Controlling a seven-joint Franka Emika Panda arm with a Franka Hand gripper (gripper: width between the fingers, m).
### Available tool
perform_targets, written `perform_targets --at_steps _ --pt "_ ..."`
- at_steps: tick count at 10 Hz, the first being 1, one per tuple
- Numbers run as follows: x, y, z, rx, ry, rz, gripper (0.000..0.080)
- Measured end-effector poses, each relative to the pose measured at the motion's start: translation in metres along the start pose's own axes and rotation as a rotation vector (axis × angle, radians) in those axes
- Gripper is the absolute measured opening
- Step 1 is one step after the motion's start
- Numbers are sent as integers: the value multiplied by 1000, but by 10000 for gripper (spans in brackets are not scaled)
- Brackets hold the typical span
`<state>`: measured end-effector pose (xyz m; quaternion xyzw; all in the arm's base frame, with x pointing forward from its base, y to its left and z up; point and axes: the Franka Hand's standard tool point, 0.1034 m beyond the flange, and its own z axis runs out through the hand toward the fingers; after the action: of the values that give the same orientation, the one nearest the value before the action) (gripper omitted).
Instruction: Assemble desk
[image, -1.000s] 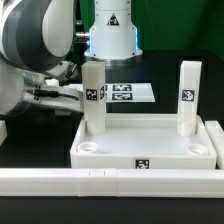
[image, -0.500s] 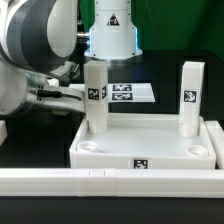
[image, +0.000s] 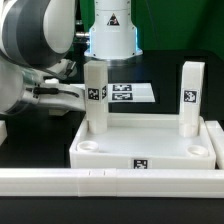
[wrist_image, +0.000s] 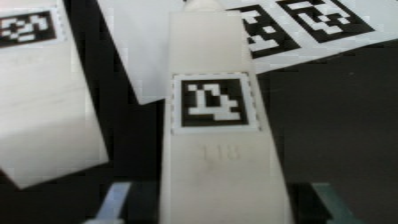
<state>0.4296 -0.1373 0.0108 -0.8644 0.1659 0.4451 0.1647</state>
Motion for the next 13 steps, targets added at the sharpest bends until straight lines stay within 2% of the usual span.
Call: perform_targets --at_steps 3,4,7,9,10,11,12,13 --pt "-11 -13 -32 -8 48 -36 289" --pt "-11 -13 -40 -27 70 -40 289" --pt "-4 -10 -41 -30 111 -42 290" --pt "-5 -17 -71 -43 240 -67 290" --pt "-13 -21 -83 -41 300 -79 290" --pt "-23 -23 -93 -34 342 -86 290" --pt "-20 -25 -103 -46 426 -91 290" --pt "-18 -25 -105 -52 489 -90 290"
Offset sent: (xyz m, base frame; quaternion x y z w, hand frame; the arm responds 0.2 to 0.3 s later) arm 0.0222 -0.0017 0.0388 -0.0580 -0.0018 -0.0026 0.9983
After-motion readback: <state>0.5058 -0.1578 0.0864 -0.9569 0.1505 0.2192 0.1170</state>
